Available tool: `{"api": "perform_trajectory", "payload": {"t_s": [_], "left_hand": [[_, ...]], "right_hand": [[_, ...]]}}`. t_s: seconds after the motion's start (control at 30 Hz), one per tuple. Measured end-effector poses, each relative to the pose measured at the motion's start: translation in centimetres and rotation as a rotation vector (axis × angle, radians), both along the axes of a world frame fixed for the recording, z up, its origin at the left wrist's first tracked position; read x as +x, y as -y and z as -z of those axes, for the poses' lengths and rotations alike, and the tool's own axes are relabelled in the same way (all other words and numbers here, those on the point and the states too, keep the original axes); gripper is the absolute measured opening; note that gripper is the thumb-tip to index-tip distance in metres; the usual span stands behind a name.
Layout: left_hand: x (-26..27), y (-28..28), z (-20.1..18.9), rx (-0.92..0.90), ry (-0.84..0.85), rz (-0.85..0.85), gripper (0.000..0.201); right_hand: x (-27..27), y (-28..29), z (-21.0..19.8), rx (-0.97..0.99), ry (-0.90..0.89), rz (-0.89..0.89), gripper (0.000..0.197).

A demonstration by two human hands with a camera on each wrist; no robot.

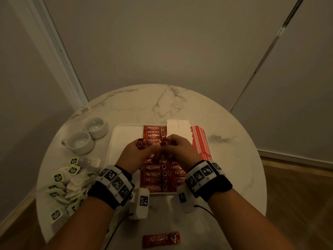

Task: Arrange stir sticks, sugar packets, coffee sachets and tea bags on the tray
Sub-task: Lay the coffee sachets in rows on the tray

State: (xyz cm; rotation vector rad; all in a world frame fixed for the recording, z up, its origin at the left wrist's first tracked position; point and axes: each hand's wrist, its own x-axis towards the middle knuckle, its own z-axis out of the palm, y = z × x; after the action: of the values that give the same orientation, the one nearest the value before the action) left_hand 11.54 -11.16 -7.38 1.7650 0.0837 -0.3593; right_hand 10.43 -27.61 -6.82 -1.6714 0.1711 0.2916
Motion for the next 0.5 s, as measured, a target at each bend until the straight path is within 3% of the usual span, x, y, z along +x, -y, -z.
{"api": "perform_trajectory", "payload": {"t_s": [0.07,0.13,0.2,0.27,0.33,0.5], "left_hand": [[-0.4,0.0,0.2,-0.001,0.002,0.024,0.012],[-0.5,-0.1,0.4,0.018,0.026,0.004,0.008],[-0.3,-0.4,1.0,0.052,0.025,-0.029,0.006],[0.0,-0.6,1.7,0.093,0.011,-0.06,0.004],[0.1,-0.8,2.6,0.141,0.009,-0.08,0.004],[0.5,-1.1,5.0,0.335,0.02,-0.067,0.016]], "right_hand": [[-0.1,0.1,0.0,0.256,-0.059,0.099,0.017],[-0.2,0.2,0.3,0.322,-0.081,0.116,0.024],[-0.5,0.4,0.7,0.164,-0.061,0.081,0.018],[-0.5,0.8,1.2,-0.143,-0.014,0.008,0.008],[-0.4,1.0,1.8,-0.349,0.002,-0.058,0.011],[0.2,0.4,3.3,-0.542,-0.005,-0.103,0.013]]}}
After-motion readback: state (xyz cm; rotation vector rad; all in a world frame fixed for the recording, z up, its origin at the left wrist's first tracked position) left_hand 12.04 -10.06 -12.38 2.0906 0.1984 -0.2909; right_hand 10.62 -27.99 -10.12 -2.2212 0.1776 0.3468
